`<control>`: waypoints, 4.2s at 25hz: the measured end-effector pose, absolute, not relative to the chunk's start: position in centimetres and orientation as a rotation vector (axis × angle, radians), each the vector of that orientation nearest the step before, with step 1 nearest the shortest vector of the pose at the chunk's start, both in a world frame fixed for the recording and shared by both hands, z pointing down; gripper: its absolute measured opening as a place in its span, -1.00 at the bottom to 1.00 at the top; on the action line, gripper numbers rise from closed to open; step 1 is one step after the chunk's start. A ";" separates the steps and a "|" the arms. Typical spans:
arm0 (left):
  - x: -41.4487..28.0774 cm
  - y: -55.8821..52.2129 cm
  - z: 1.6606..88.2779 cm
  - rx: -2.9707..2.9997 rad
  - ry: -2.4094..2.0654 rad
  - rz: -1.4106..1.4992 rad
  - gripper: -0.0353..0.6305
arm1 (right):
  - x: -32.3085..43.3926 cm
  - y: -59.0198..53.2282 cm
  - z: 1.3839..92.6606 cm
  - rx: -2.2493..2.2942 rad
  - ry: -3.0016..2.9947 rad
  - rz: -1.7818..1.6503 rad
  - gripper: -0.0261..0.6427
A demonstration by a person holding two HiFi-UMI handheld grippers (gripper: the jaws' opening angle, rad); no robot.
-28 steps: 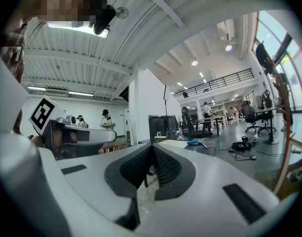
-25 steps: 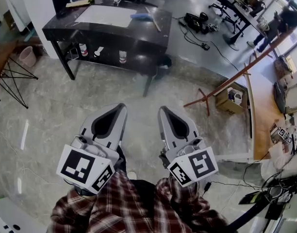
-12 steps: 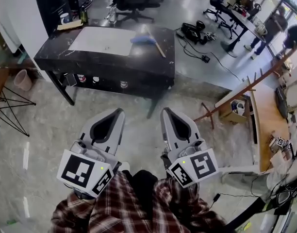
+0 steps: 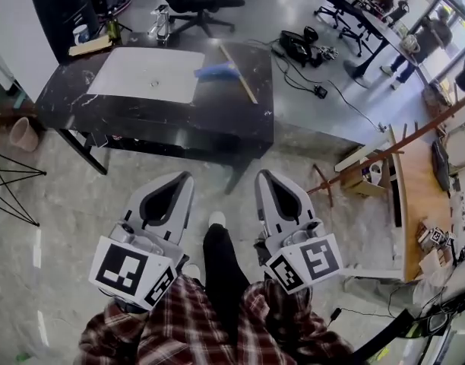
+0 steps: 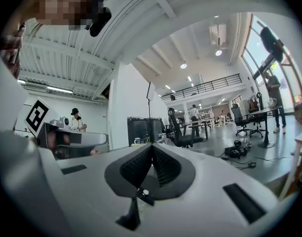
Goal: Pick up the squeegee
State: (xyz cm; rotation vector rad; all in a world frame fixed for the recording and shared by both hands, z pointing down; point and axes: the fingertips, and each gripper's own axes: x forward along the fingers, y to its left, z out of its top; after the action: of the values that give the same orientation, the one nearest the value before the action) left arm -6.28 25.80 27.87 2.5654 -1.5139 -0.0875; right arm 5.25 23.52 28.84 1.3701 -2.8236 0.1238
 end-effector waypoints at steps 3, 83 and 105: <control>-6.3 21.1 27.6 2.553 -1.538 -0.094 -0.87 | 5.6 18.8 28.4 1.356 -2.833 0.113 -0.89; -5.3 -25.3 37.2 2.759 -0.877 0.781 -0.39 | 3.5 -21.1 30.6 1.338 -2.725 0.261 -0.89; -2.7 -26.8 52.6 2.397 -0.460 1.436 -0.39 | 5.4 -20.3 36.2 1.408 -2.699 0.527 -0.89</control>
State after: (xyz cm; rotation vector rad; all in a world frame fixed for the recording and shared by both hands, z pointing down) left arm -2.67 -26.80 52.64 2.3968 -0.4601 1.4363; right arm 5.45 -20.28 36.17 1.4081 -2.6993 0.5271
